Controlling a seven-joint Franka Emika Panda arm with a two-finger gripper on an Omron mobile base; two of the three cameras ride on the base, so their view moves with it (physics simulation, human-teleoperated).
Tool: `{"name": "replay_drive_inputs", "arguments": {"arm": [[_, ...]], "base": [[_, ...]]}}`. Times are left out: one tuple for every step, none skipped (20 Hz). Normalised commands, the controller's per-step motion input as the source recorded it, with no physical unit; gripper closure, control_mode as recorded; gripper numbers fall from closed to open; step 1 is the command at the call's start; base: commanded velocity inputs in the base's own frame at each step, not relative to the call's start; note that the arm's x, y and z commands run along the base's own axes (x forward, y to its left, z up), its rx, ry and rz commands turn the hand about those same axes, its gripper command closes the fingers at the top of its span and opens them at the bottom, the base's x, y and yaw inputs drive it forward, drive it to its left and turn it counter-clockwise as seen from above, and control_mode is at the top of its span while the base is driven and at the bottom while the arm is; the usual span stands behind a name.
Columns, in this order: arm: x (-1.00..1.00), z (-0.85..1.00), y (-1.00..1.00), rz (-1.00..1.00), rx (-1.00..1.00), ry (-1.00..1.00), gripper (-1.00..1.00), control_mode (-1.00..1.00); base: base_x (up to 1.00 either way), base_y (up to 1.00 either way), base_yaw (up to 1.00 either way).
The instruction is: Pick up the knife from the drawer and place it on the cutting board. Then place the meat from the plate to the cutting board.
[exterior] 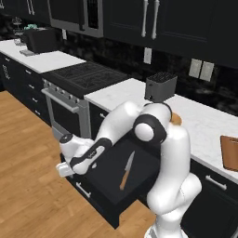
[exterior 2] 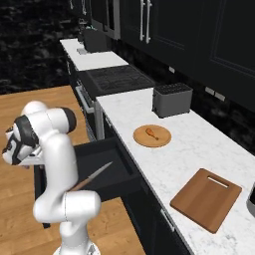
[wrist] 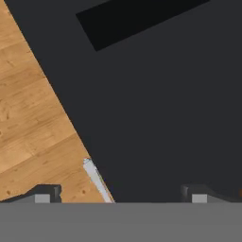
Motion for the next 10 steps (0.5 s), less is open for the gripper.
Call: {"name": "replay_drive_inputs", "arguments": {"arm": [[-0.18, 0.95, 0.0, 0.0, -0.08, 0.0, -1.0, -1.0], [-0.15, 1.0, -0.07, 0.0, -0.06, 0.0, -1.0, -1.0], [-0.09, 1.0, 0.0, 0.0, -0.1, 0.0, -1.0, -1.0], [0.0, 1.0, 0.0, 0.0, -0.11, 0.0, -1.0, -1.0], [0.0, 1.0, -0.29, 0.0, -0.05, 0.0, -1.0, -1.0], [0.04, 1.0, -0.69, -0.04, -0.01, 0.0, -1.0, -1.0], [0.38, 0.68, -1.0, -0.19, 0.0, 0.08, -1.0, -1.0], [0.53, 0.29, -1.0, -0.28, 0.0, 0.1, -1.0, -1.0], [0.56, 0.0, -1.0, -0.32, 0.08, 0.08, -1.0, -1.0], [0.54, 0.0, -1.0, -0.33, 0.13, 0.06, -1.0, -1.0]], "base": [[0.0, 0.0, 0.0], [0.0, 0.0, 0.0], [0.0, 0.0, 0.0], [0.0, 0.0, 0.0], [0.0, 0.0, 0.0], [0.0, 0.0, 0.0], [0.0, 0.0, 0.0], [0.0, 0.0, 0.0], [0.0, 0.0, 0.0], [0.0, 0.0, 0.0]]}}
